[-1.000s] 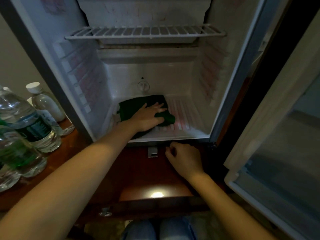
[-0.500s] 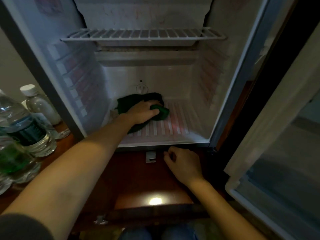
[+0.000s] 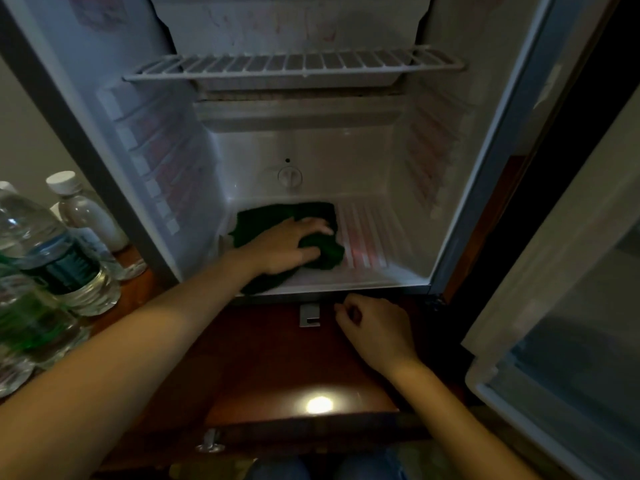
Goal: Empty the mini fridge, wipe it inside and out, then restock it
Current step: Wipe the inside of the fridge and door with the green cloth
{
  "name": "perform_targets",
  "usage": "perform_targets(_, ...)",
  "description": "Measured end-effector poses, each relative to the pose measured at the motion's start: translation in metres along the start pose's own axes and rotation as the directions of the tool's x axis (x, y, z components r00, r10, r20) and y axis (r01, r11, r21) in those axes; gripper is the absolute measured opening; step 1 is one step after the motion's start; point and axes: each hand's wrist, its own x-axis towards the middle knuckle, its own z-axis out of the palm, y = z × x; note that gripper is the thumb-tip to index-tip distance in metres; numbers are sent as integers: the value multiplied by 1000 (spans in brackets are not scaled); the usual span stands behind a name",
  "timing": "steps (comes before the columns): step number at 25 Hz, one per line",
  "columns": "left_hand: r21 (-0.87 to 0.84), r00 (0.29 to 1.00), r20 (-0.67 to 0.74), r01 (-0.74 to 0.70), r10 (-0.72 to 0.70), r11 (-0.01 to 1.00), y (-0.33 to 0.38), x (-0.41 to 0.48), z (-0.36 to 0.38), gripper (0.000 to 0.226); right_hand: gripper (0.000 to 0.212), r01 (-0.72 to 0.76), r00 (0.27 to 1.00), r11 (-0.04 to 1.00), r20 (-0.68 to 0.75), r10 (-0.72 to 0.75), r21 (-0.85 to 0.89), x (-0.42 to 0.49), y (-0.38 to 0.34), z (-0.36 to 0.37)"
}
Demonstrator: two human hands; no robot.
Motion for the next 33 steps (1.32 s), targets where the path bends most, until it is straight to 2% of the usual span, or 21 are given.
perform_targets(4, 36, 959, -202, 212, -201, 977, -7, 45, 3, 48, 28, 0, 1000, 1000, -1, 0, 11, 0, 0, 1)
perform_targets(7, -121, 909, -235, 323, -344, 939, 3, 55, 5, 46, 30, 14, 1000, 1000, 9, -14, -2, 2, -2, 4)
perform_targets(9, -191, 897, -244, 327, -367, 926, 20, 64, 6, 43, 31, 34, 999, 999, 18, -34, -25, 3, -3, 4)
perform_targets(12, -192, 932, -200, 264, -301, 945, 49, 72, 18, 42, 31, 42, 998, 999, 38, -42, -11, 3, -3, 2)
perform_targets(15, -187, 965, -169, 169, -201, 968, 58, 40, 26, 42, 28, 30, 999, 999, 34, -31, 37, 0, -3, 0)
perform_targets(18, -30, 980, -178, -92, 85, 995, 59, -27, 45, 55, 24, 30, 997, 997, 68, -34, 67, -1, 2, 0)
perform_targets(19, -10, 971, -177, -163, 159, 987, 59, -42, 48, 63, 24, 29, 995, 997, 91, -35, 68, -2, 2, 0)
perform_targets(20, -13, 971, -164, -178, 174, 984, 54, -43, 46, 67, 22, 30, 994, 997, 102, -37, 72, -2, 3, 0)
perform_targets(22, -42, 988, -138, -79, 72, 996, 39, -10, 34, 61, 29, 24, 997, 996, 76, -31, 88, 0, 2, -1)
perform_targets(25, -123, 967, -147, 192, -209, 974, 29, 57, 16, 53, 34, 30, 999, 996, 41, -34, 85, 3, 3, 1)
perform_targets(27, -102, 965, -156, 196, -210, 975, 26, 62, 20, 54, 33, 33, 999, 996, 38, -37, 81, 2, 2, 1)
perform_targets(29, -74, 991, -121, 49, -58, 996, 22, 24, 30, 58, 30, 19, 999, 993, 37, -23, 114, 1, 2, -1)
perform_targets(31, -93, 983, -109, -157, 146, 983, 24, -23, 38, 61, 25, -18, 1000, 988, 19, 15, 155, 0, 0, -3)
perform_targets(33, -74, 966, -106, -243, 234, 967, 21, -48, 38, 56, 25, -13, 1000, 996, 23, 11, 93, -3, -1, -3)
